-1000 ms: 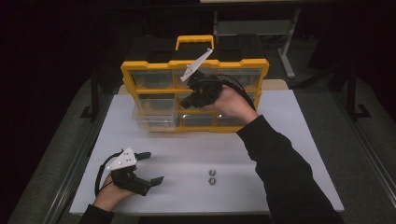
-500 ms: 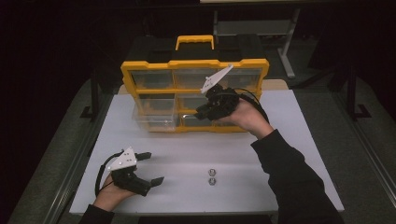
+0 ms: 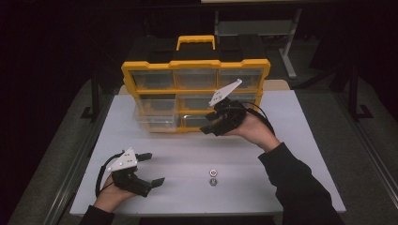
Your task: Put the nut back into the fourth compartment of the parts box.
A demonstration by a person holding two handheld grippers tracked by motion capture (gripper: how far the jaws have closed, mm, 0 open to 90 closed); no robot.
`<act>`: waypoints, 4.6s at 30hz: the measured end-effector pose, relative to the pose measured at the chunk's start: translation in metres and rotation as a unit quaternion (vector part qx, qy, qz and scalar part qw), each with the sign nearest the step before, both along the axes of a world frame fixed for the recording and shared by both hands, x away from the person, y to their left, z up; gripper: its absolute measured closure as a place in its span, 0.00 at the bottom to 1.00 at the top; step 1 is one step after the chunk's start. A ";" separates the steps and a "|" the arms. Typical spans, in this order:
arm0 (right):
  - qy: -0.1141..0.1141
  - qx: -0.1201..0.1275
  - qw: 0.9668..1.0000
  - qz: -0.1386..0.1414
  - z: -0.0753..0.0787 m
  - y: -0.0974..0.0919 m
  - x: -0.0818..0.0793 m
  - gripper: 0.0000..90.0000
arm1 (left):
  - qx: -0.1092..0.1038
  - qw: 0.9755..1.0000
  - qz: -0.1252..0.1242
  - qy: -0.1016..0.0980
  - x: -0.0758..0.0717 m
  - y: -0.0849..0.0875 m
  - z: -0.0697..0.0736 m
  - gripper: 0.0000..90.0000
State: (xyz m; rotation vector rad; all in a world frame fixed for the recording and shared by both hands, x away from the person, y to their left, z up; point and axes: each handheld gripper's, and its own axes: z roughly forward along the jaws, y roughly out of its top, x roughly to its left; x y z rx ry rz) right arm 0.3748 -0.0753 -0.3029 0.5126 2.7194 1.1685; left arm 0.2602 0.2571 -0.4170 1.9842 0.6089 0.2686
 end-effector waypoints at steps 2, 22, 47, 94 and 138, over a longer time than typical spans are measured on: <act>0.001 0.003 1.000 0.004 -0.005 -0.003 -0.002 0.43 | 0.000 1.000 0.000 0.000 0.000 0.000 0.000 0.00; 0.019 0.012 1.000 -0.010 -0.053 -0.018 -0.030 0.22 | 0.001 1.000 -0.001 0.003 -0.001 -0.001 0.000 0.00; 0.042 -0.048 0.997 0.037 -0.112 -0.013 -0.049 0.50 | 0.005 1.000 -0.002 0.002 -0.001 -0.002 -0.001 0.00; 0.051 -0.099 0.992 0.056 -0.132 0.000 -0.049 0.77 | 0.005 1.000 -0.003 0.005 -0.001 -0.002 -0.002 0.00; 0.056 -0.060 0.997 0.012 -0.065 0.012 -0.025 0.77 | 0.001 1.000 0.000 0.007 0.000 0.000 -0.002 0.00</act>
